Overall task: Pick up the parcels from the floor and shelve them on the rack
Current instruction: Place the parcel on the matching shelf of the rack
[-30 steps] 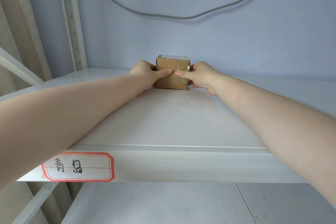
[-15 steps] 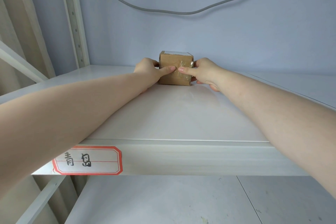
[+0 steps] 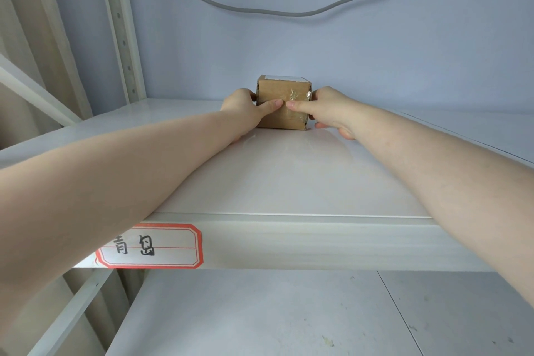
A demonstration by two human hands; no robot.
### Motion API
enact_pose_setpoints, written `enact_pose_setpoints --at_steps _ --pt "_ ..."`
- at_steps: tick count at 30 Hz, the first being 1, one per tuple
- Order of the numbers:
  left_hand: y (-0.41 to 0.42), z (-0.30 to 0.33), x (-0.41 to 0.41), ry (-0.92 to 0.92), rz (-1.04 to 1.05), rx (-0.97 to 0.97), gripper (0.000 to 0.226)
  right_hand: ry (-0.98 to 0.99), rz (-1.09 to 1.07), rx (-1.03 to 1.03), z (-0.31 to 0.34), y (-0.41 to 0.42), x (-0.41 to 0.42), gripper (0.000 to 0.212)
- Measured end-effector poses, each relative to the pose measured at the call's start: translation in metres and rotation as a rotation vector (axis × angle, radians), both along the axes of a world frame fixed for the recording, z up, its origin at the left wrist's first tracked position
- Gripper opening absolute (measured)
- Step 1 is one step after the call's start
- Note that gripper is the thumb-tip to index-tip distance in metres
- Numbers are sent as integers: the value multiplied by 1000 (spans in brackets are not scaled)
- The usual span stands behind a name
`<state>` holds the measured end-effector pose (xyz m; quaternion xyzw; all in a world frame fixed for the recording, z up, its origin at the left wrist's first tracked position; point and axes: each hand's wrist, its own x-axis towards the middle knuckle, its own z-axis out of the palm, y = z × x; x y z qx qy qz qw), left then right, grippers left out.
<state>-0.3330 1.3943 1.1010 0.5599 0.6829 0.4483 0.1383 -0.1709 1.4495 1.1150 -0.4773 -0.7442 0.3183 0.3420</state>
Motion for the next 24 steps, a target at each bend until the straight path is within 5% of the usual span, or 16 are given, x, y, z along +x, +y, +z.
enact_pose_setpoints --at_steps 15,17,24 --pt "-30 17 7 -7 50 -147 69 -63 -70 15 5 -12 14 91" --pt "-43 21 4 -68 40 -153 44 -64 -87 -20 8 -22 20 88" --pt "-115 35 11 -330 -104 -41 38 260 -65 14 20 -104 30 58"
